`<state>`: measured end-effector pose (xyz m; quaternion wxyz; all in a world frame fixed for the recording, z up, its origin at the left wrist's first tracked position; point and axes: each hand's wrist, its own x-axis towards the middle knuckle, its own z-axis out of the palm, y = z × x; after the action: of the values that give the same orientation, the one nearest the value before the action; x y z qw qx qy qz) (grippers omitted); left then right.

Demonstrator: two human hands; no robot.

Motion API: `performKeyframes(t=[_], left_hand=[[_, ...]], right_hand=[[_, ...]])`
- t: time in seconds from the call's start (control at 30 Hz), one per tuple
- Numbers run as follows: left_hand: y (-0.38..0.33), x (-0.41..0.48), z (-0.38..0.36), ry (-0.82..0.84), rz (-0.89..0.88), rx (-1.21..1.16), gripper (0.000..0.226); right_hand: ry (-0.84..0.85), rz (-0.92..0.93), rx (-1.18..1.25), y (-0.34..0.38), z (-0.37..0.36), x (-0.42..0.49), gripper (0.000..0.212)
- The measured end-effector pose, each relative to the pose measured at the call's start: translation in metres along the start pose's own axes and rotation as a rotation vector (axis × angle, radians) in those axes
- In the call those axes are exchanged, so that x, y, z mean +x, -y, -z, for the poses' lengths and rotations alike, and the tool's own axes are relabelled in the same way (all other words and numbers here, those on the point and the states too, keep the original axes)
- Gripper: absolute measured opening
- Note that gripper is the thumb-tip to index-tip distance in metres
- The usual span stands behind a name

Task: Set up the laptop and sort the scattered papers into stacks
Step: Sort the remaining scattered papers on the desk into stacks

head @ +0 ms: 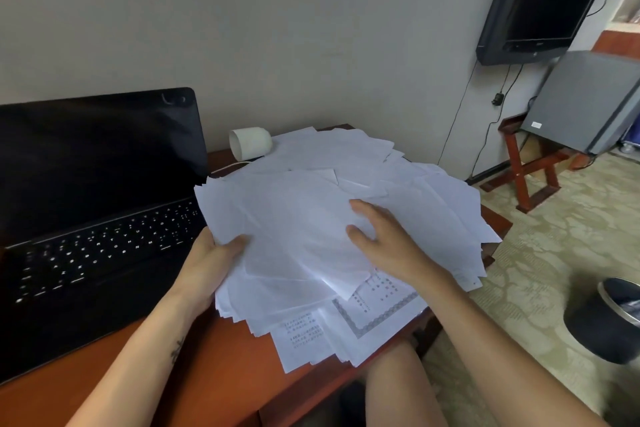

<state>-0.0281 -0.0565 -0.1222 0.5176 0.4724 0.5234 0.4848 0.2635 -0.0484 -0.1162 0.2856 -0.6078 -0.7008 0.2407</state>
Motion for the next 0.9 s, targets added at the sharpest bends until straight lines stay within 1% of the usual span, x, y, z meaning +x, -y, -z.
performKeyframes(t=[0.03, 0.07, 0.1, 0.13, 0.2, 0.23, 0.3, 0.33, 0.37, 0.4, 0.43, 0.47, 0.5, 0.53, 0.6, 0.67, 0.73, 0.8, 0.83, 0.9], left_hand=[[0.001, 0.0, 0.0, -0.002, 0.001, 0.04, 0.021], [0.001, 0.001, 0.0, -0.002, 0.009, 0.062, 0.026], [0.002, 0.002, 0.001, 0.002, 0.016, 0.076, 0.029], [0.003, 0.004, 0.002, 0.005, 0.028, 0.08, 0.032], [0.004, 0.006, 0.005, 0.019, 0.053, 0.086, 0.041], [0.005, 0.007, 0.008, 0.04, 0.062, 0.1, 0.049], [0.006, 0.008, 0.013, 0.086, 0.075, 0.133, 0.07], [0.006, 0.008, 0.015, 0.114, 0.072, 0.143, 0.078], [0.006, 0.008, 0.018, 0.141, 0.073, 0.135, 0.08], [0.006, 0.009, 0.019, 0.158, 0.079, 0.114, 0.078], [0.005, 0.009, 0.019, 0.171, 0.082, 0.082, 0.072], [0.006, 0.009, 0.019, 0.175, 0.076, 0.065, 0.065], [0.005, 0.008, 0.017, 0.167, 0.065, 0.06, 0.057], [0.005, 0.008, 0.015, 0.145, 0.046, 0.064, 0.049], [0.006, 0.006, 0.009, 0.116, 0.014, 0.079, 0.036], [0.004, 0.003, 0.003, 0.101, -0.022, 0.091, 0.026], [0.002, 0.001, 0.0, 0.091, -0.057, 0.136, 0.024], [0.002, 0.001, 0.002, 0.108, -0.097, 0.204, 0.027], [0.003, 0.002, 0.004, 0.107, -0.1, 0.217, 0.03], [0.005, 0.004, 0.008, 0.079, -0.083, 0.195, 0.036]], right_hand=[[0.041, -0.002, -0.207, -0.009, 0.003, 0.003, 0.059], [0.113, -0.007, -0.349, -0.016, 0.003, 0.005, 0.063], [0.173, -0.014, -0.421, -0.021, 0.001, 0.005, 0.067], [0.191, -0.011, -0.46, -0.024, -0.003, 0.004, 0.069], [0.117, 0.004, -0.507, -0.024, -0.012, 0.004, 0.075], [0.075, -0.003, -0.519, -0.022, -0.016, 0.006, 0.079], [0.047, -0.026, -0.522, -0.014, -0.024, 0.01, 0.087], [0.051, -0.026, -0.488, -0.01, -0.028, 0.012, 0.087], [0.054, -0.02, -0.415, -0.006, -0.031, 0.014, 0.083], [0.044, -0.023, -0.315, -0.001, -0.033, 0.016, 0.076], [0.008, -0.027, -0.218, 0.001, -0.034, 0.017, 0.069], [-0.05, -0.026, -0.171, 0.001, -0.034, 0.017, 0.063], [-0.103, -0.017, -0.2, -0.001, -0.033, 0.018, 0.06], [-0.116, -0.011, -0.281, -0.005, -0.032, 0.018, 0.061], [-0.046, 0.018, -0.413, -0.012, -0.034, 0.016, 0.066], [-0.004, 0.095, -0.41, -0.014, -0.039, 0.01, 0.069], [0.009, 0.165, -0.379, -0.009, -0.044, 0.003, 0.07], [0.016, 0.166, -0.335, -0.007, -0.044, 0.001, 0.069], [0.002, 0.141, -0.3, -0.007, -0.041, 0.004, 0.065], [-0.07, 0.087, -0.181, -0.012, -0.031, 0.018, 0.044]])
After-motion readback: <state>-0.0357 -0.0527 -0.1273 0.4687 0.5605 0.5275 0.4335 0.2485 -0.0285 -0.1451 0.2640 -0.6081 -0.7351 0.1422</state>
